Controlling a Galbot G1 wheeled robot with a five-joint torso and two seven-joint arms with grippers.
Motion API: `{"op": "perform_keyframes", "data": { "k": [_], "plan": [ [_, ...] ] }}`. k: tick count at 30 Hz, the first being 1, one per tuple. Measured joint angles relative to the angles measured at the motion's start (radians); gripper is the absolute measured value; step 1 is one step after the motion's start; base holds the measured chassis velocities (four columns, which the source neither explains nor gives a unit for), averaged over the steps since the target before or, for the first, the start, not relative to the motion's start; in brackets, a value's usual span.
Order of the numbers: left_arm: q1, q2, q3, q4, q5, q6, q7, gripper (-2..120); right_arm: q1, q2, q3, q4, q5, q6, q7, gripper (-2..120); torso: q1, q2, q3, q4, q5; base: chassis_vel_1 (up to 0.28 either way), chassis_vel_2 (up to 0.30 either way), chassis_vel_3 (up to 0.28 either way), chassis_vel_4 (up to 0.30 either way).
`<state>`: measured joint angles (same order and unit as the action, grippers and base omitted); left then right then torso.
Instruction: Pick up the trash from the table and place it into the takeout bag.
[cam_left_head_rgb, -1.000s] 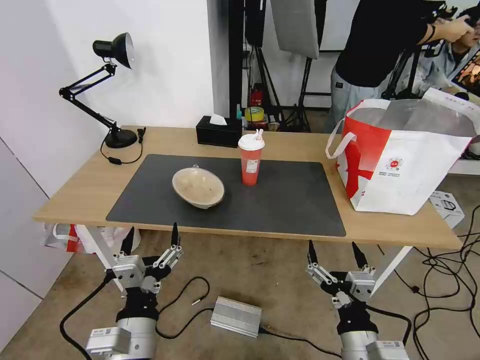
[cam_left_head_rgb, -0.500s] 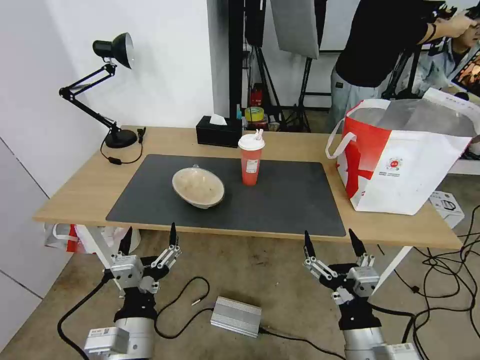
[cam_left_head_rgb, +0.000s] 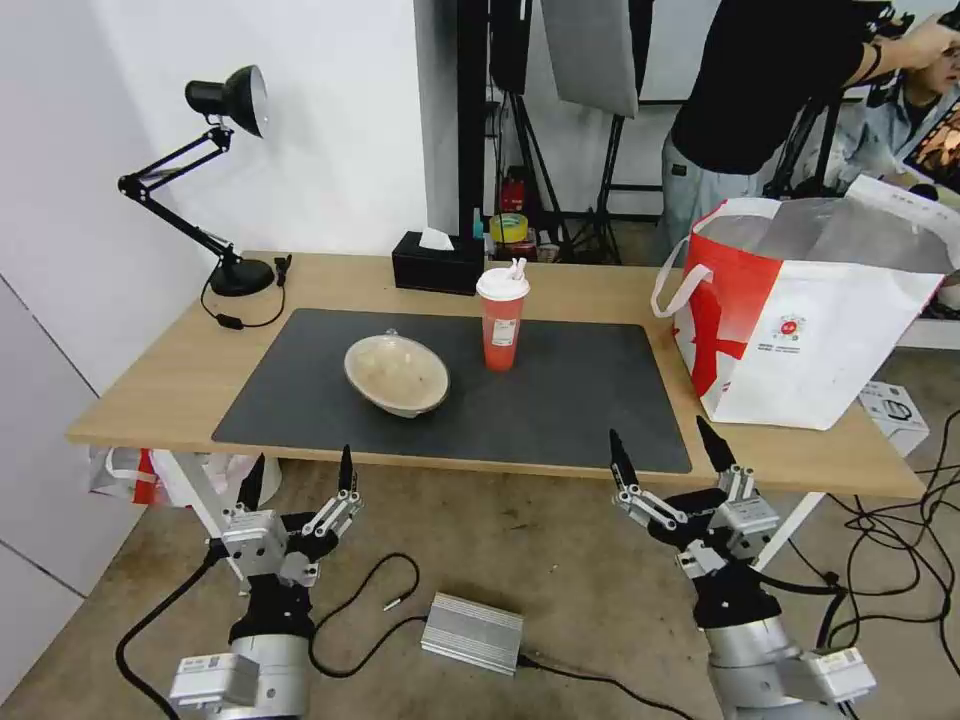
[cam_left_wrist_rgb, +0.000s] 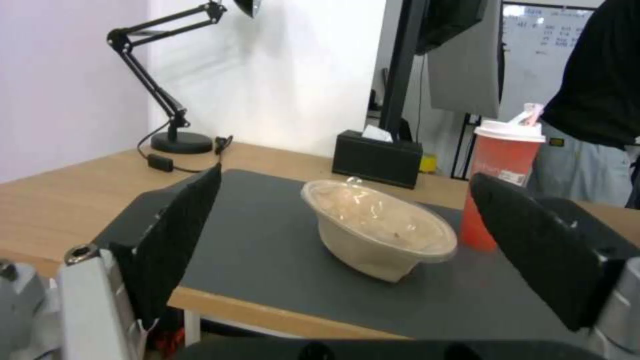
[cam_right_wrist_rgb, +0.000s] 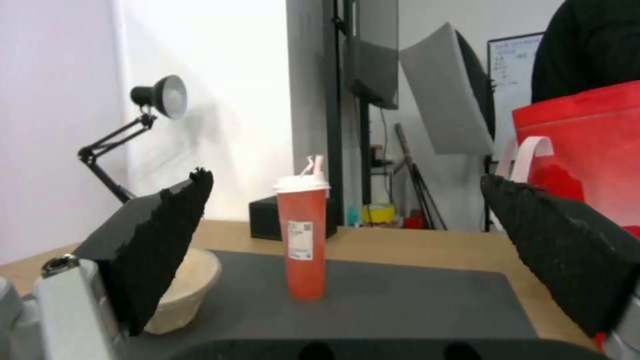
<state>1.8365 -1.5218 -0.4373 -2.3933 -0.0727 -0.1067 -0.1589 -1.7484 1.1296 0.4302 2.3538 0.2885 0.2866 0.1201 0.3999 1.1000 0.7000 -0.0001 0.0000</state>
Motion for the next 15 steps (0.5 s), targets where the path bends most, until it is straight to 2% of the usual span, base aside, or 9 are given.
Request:
{"op": "perform_keyframes", "data": {
  "k": [6, 15],
  "plan": [
    [-0.002, -0.001, 0.002, 0.003, 0.001, -0.001, 0.000, 100, 0.044, -0.058, -0.002, 0.017, 0.148, -0.060, -0.004, 100, 0.000, 0.000, 0.000, 0.0001, 0.0001, 0.000, 0.000, 0.000, 0.000],
    [-0.004, -0.003, 0.007, 0.006, 0.005, -0.001, 0.000, 100, 0.146, -0.144, -0.002, -0.007, 0.284, -0.110, -0.021, 100, 0.000, 0.000, 0.000, 0.0000, 0.0001, 0.000, 0.000, 0.000, 0.000]
  ]
}}
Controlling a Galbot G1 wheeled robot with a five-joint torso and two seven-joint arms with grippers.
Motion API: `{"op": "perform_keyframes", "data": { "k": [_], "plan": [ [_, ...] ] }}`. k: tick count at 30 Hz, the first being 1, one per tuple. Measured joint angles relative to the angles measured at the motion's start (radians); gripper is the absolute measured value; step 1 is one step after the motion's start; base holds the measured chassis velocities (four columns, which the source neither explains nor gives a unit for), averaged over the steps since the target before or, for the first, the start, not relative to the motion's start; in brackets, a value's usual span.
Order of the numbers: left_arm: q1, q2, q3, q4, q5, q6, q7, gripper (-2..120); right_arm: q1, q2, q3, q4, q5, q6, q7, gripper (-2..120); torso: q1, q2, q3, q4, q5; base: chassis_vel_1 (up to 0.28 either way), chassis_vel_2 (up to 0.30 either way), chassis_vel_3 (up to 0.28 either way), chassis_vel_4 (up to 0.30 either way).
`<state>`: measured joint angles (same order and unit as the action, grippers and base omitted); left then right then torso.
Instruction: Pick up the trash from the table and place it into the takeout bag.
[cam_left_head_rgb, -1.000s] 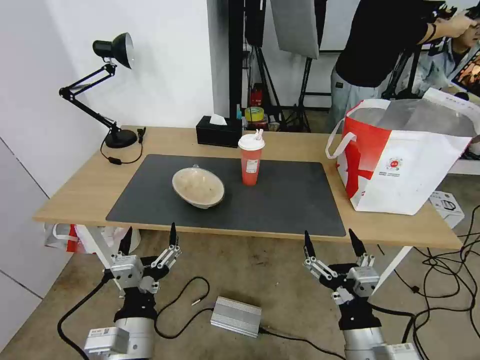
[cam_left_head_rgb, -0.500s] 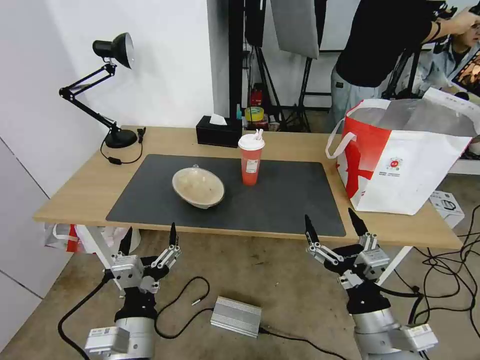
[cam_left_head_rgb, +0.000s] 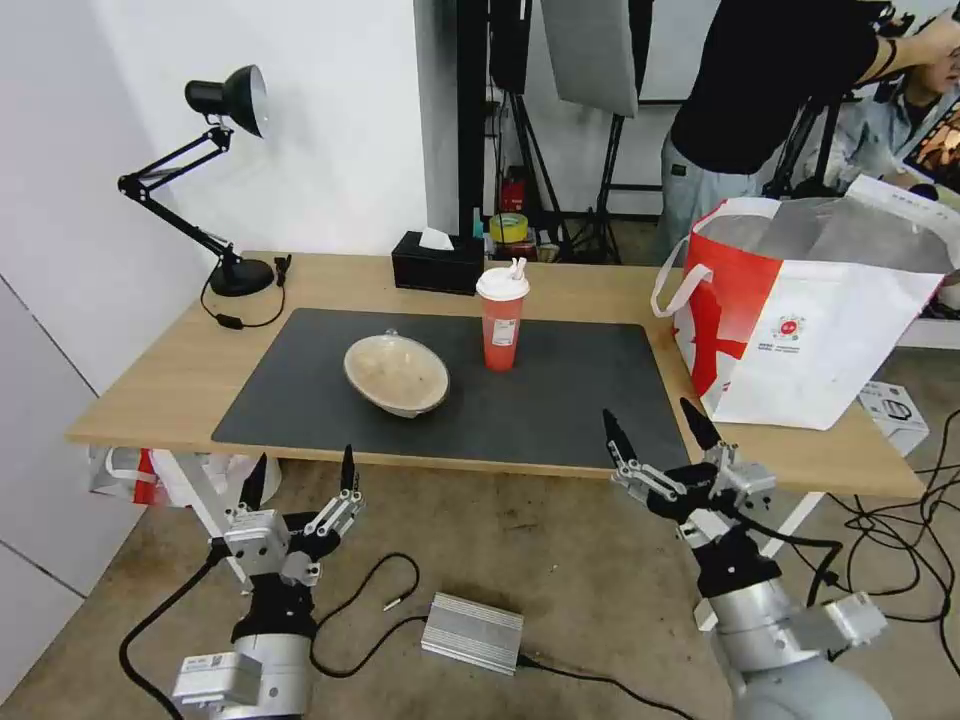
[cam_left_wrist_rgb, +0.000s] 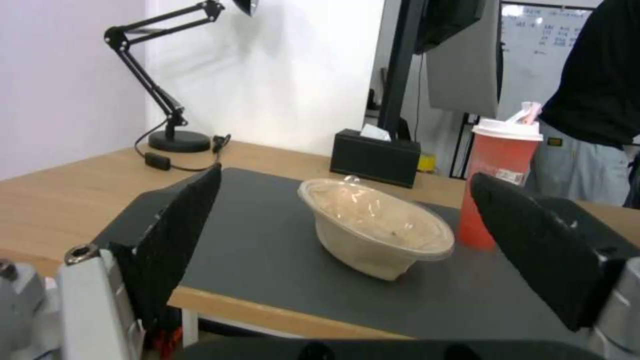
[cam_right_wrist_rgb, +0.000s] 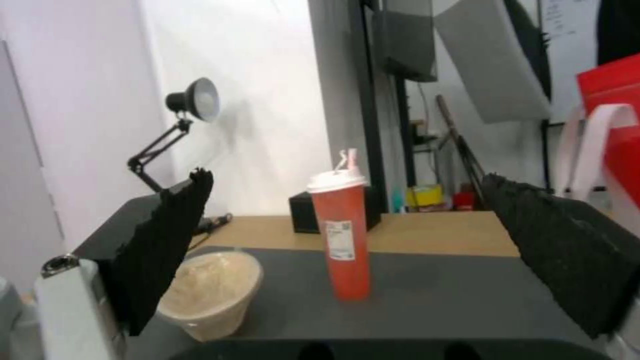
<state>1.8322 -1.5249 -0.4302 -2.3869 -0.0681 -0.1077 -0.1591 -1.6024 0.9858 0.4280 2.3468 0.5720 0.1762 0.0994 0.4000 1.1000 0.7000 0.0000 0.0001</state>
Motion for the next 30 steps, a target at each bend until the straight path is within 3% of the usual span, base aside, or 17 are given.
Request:
{"op": "perform_keyframes", "data": {
  "k": [11, 30],
  "plan": [
    [0.000, -0.007, -0.002, 0.003, 0.002, 0.000, 0.000, 100, 0.183, -0.101, -0.052, -0.028, 0.109, -0.079, 0.003, 100, 0.000, 0.000, 0.000, 0.0001, -0.0001, 0.000, 0.000, 0.000, 0.000],
    [0.000, -0.016, -0.014, 0.004, 0.003, -0.001, 0.001, 100, 0.314, -0.126, -0.153, -0.098, 0.128, -0.114, 0.016, 100, 0.000, 0.000, 0.000, 0.0000, -0.0001, 0.000, 0.000, 0.000, 0.000]
  ]
}}
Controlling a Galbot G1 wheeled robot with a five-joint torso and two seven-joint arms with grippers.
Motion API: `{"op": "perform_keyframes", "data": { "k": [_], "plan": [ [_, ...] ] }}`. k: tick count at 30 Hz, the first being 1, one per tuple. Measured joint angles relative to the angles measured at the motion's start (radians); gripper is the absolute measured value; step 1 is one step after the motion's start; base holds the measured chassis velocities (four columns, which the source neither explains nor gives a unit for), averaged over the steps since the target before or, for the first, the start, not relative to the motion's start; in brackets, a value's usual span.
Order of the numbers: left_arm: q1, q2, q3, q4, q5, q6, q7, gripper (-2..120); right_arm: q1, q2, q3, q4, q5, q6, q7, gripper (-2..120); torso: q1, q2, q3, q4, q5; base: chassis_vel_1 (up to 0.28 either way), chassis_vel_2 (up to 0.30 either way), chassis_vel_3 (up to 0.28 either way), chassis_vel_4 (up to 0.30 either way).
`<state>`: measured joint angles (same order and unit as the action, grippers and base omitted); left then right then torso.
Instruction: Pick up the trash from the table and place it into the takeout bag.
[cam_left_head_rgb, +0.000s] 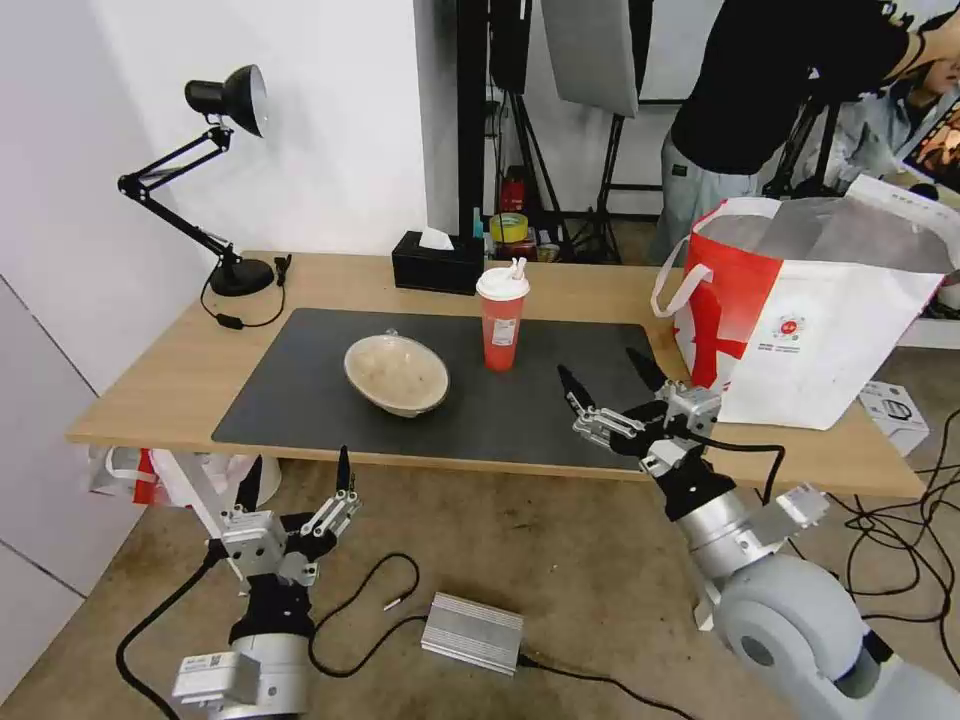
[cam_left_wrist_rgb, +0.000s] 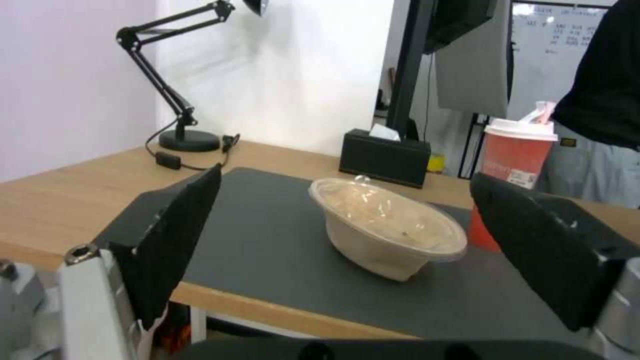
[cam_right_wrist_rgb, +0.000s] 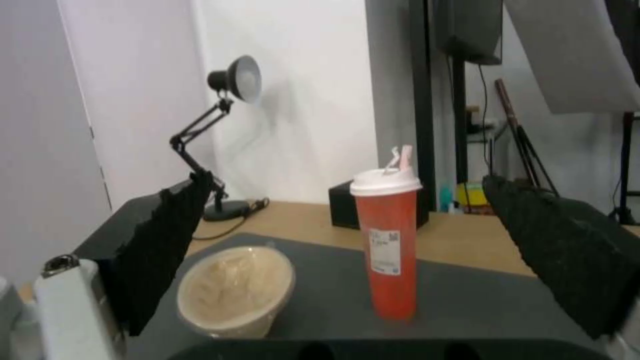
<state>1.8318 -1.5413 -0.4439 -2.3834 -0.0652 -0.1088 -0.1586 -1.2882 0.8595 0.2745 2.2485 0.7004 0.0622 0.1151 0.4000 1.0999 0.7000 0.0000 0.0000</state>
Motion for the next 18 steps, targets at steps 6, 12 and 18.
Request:
{"op": "perform_keyframes", "data": {
  "k": [6, 12, 18],
  "plan": [
    [-0.003, -0.002, 0.000, 0.004, 0.002, 0.000, 0.001, 100, 0.031, -0.016, -0.016, -0.019, 0.007, -0.024, 0.006, 100, 0.000, 0.000, 0.000, 0.0000, 0.0000, 0.000, 0.000, 0.000, 0.000],
    [-0.003, -0.003, 0.000, 0.004, 0.002, 0.000, 0.004, 100, 0.069, -0.033, -0.025, -0.038, 0.026, -0.047, 0.007, 100, 0.000, 0.000, 0.000, 0.0000, 0.0000, 0.000, 0.000, 0.000, 0.000],
    [0.000, -0.004, 0.002, 0.003, 0.011, 0.000, 0.006, 100, 0.115, -0.037, -0.040, -0.056, 0.043, -0.066, 0.002, 100, 0.000, 0.000, 0.000, 0.0000, 0.0000, 0.000, 0.000, 0.000, 0.000]
  ]
}}
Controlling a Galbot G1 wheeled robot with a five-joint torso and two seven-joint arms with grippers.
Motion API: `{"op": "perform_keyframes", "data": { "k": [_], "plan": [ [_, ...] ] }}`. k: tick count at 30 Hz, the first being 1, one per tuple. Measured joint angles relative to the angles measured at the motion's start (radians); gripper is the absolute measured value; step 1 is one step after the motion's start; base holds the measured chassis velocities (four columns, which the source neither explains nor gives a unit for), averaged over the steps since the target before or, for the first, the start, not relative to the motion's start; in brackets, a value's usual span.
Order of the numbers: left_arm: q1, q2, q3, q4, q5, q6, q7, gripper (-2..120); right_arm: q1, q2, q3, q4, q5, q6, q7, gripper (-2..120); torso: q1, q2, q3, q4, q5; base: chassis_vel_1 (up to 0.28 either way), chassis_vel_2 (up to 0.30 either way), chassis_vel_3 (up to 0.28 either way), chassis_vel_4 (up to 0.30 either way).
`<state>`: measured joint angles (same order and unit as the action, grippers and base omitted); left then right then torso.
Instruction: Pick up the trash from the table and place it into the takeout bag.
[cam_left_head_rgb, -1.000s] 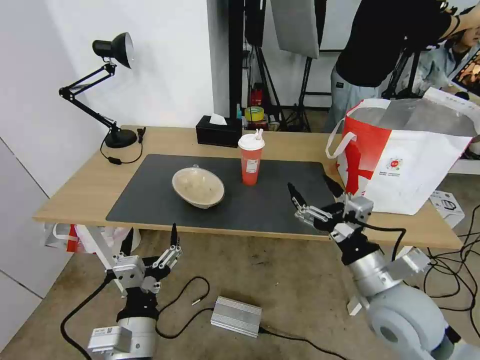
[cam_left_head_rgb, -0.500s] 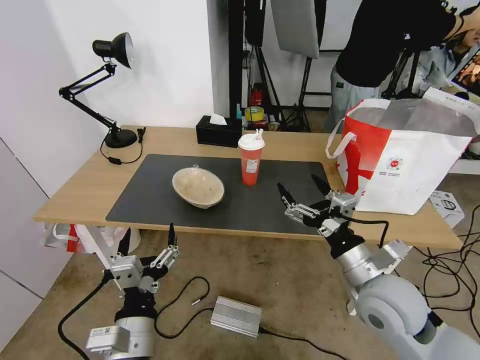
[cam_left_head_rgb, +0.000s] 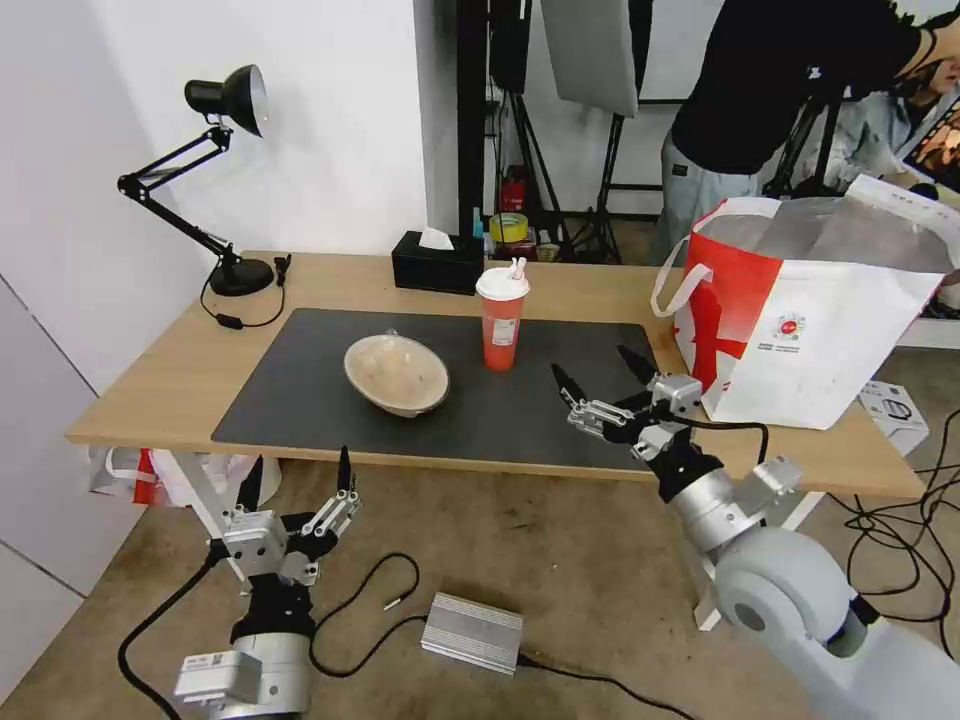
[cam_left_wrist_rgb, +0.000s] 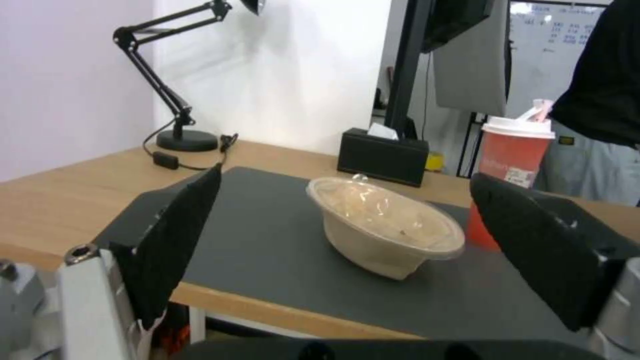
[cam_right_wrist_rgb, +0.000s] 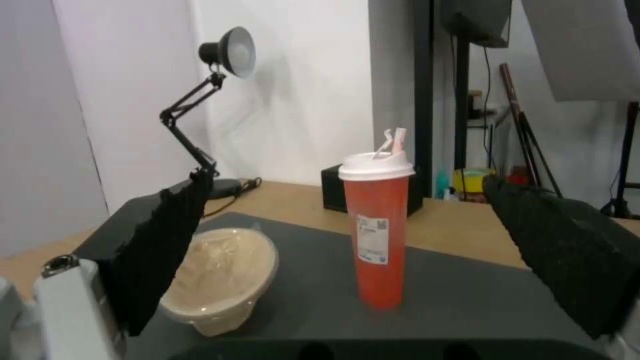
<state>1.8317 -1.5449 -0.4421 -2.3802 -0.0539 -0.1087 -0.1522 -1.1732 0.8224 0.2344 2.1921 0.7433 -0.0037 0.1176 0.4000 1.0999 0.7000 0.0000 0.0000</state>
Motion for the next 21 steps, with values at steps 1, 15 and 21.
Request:
{"op": "perform_keyframes", "data": {
  "k": [1, 15, 21],
  "plan": [
    [0.001, 0.000, 0.000, 0.000, 0.002, 0.000, 0.000, 100, 0.011, 0.000, -0.004, -0.004, 0.004, -0.004, -0.002, 100, 0.000, 0.000, 0.000, 0.0000, 0.0000, 0.000, 0.000, 0.000, 0.000],
    [0.000, -0.002, 0.002, 0.006, 0.006, 0.000, 0.000, 100, 0.120, 0.009, -0.065, -0.062, 0.028, -0.031, 0.000, 100, 0.000, 0.000, 0.000, 0.0000, 0.0000, 0.000, 0.000, 0.000, 0.000],
    [-0.003, -0.002, 0.002, 0.011, 0.005, 0.000, -0.001, 100, 0.157, 0.006, -0.082, -0.087, 0.055, -0.075, 0.011, 100, 0.000, 0.000, 0.000, 0.0000, 0.0000, 0.000, 0.000, 0.000, 0.000]
  ]
}}
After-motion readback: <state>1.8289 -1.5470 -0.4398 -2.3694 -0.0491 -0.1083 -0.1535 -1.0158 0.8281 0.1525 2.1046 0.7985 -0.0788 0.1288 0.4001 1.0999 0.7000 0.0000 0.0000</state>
